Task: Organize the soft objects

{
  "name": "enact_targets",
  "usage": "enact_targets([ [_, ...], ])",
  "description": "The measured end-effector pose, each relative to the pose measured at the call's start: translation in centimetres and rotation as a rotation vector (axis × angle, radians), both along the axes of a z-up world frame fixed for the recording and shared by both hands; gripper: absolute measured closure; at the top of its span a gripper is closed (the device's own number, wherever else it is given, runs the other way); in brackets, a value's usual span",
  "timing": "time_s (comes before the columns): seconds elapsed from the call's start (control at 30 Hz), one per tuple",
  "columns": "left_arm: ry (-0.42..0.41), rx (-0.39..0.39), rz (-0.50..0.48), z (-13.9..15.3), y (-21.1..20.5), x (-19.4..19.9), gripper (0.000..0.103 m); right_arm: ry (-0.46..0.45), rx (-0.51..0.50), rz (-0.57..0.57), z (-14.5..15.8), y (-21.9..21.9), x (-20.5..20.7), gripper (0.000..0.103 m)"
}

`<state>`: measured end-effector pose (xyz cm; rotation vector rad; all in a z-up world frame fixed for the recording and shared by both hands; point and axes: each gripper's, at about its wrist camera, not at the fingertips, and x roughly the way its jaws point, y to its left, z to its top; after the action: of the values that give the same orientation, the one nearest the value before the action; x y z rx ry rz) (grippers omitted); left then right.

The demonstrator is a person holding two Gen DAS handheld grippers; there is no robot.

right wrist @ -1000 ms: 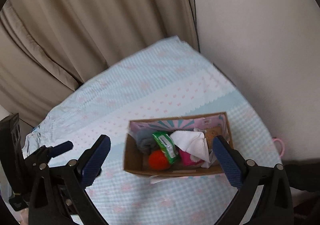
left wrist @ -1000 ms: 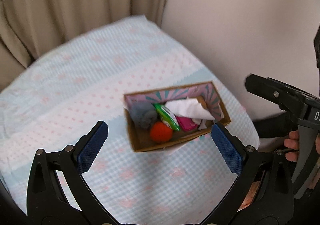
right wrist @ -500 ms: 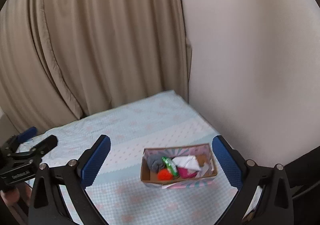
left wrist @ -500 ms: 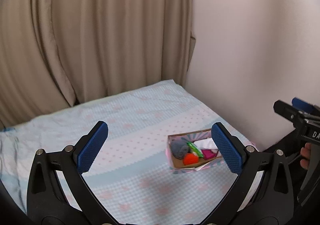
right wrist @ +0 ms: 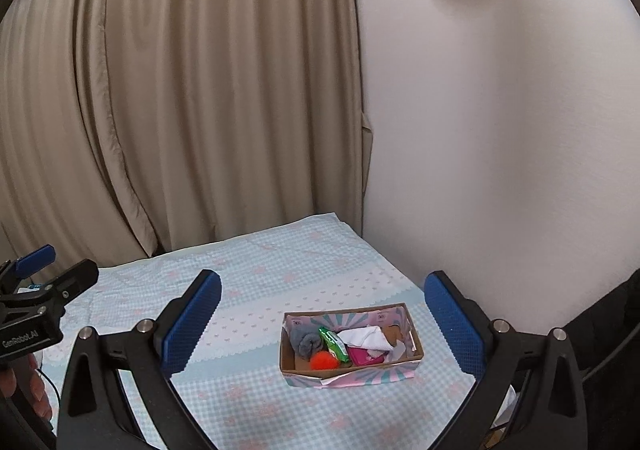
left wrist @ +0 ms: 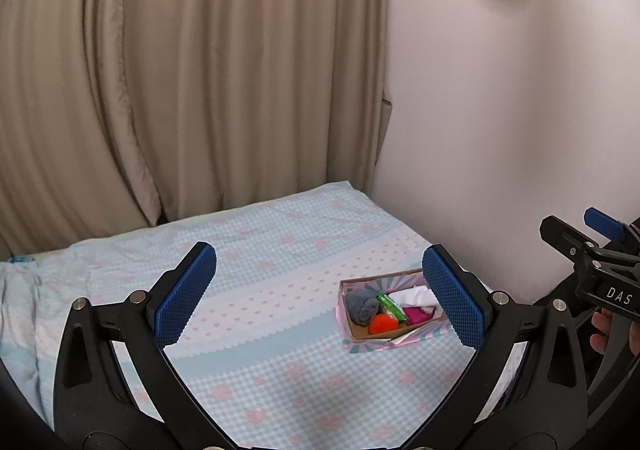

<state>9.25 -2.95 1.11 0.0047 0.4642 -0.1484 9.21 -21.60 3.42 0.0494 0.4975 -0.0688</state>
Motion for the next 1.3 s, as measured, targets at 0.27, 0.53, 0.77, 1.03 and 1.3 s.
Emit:
enact_targets([
  [0.27,-0.008,0.004,-0.017,0.1,-0.8,-0.2,0.000,-0.006,-0.015,-0.032,0.0,-0.6,-0.1,0.002],
  [0.53,-0.012,0.005,-0.003,-0.1,-0.9,0.2,0.000,-0.009,-0.013,-0.029,-0.5,-0.8,0.9,0.002],
  [0.77,-0.018,0.004,0.013,0.0,-0.7,0.4,0.000,-0.010,-0.009,-0.020,-0.7,-0.5,1.5,0.002],
  [1.03,-0.026,0.010,0.019,-0.2,-0.5,0.3,0.000,-0.012,-0.006,-0.017,-0.7,-0.4,1.4,0.002],
  [1.3,-0.030,0.012,0.024,-0.5,-0.5,0.4,0.000,-0.013,-0.010,-0.015,-0.8,-0.4,1.4,0.002],
])
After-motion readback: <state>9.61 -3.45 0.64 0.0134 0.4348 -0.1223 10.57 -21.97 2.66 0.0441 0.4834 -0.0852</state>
